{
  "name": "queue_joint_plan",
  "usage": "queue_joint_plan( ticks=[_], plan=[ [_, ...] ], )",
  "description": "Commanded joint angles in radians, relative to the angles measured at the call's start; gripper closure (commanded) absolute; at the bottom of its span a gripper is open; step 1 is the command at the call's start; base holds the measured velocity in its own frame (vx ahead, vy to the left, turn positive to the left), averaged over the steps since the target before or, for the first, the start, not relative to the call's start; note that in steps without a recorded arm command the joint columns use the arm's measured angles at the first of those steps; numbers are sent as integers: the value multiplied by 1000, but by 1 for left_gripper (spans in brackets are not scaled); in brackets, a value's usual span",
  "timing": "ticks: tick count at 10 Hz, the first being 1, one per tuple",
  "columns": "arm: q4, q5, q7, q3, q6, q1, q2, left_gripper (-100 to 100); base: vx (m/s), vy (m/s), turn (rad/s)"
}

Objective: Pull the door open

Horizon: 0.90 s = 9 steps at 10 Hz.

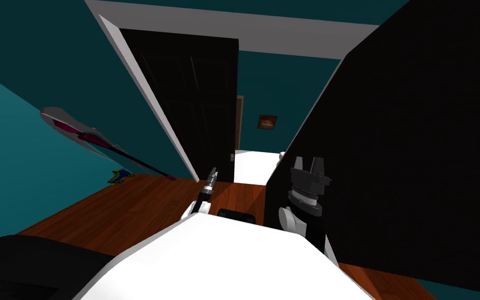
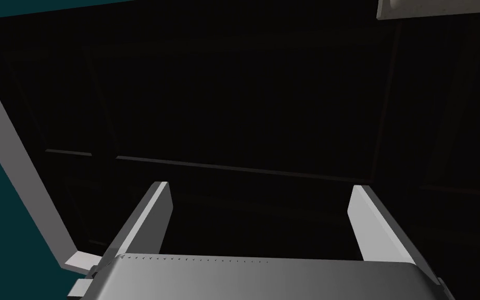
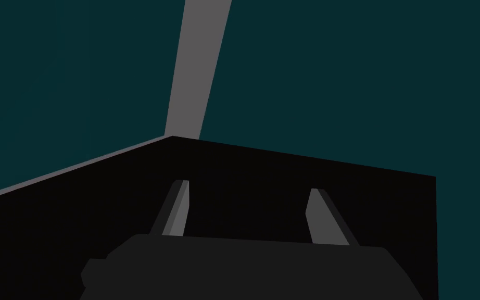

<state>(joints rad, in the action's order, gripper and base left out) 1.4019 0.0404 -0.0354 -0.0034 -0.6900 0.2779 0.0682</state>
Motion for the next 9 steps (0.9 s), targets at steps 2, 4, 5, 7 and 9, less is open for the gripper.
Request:
queue_joint_plan(
  ticks=[2, 4, 5, 7, 9],
  plan=[
    [-55, -3, 6, -1, -11, -13, -5, -100, 88, 2, -2],
    [-105, -5, 15, -5, -16, -23, -14, -100, 108, 5, 4],
    [-120, -6, 17, -6, -18, -26, -17, -100, 139, 7, 4],
    [-166, -8, 25, -9, -23, -35, -28, -100, 141, -9, 14],
    [-194, -10, 30, -11, -26, -41, -36, -100, 123, -8, 12]
  ],
)
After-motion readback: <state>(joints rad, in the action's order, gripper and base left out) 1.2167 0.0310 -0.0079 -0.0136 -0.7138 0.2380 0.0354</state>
